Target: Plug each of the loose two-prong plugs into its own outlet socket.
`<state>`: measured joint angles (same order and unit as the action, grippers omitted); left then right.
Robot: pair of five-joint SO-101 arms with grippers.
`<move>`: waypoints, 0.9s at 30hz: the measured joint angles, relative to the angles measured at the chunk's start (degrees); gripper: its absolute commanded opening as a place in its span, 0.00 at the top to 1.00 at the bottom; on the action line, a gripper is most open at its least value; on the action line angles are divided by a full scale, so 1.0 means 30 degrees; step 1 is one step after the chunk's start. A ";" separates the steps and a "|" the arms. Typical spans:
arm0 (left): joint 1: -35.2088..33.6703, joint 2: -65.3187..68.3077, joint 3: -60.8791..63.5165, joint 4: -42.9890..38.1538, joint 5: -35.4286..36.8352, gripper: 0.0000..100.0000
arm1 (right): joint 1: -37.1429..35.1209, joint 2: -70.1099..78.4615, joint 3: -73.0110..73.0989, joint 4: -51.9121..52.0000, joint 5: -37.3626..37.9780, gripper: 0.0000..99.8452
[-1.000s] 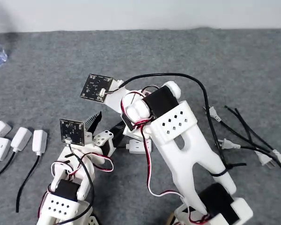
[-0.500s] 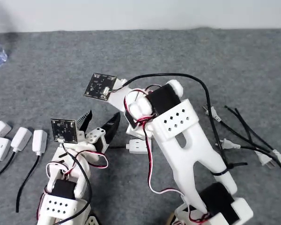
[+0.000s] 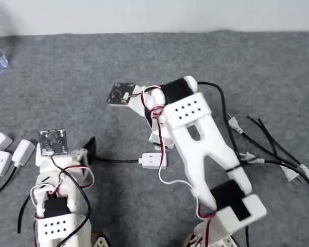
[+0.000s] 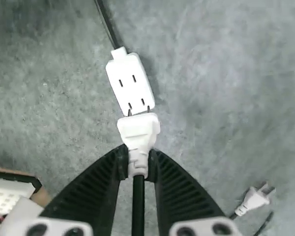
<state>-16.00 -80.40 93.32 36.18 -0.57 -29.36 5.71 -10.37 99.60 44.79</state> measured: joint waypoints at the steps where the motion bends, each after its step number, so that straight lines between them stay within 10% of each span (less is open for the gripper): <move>1: -0.0322 0.0000 0.0000 0.0557 -0.0586 0.71 | -0.0088 0.0322 0.0000 -0.0147 0.0205 0.99; 27: -0.1143 0.0000 0.0352 0.2608 -0.3458 0.71 | 0.1084 0.2667 0.0117 -0.0381 0.2198 0.99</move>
<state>-19.43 -80.40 94.37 44.00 -10.95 -26.11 13.71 -10.02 98.46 51.38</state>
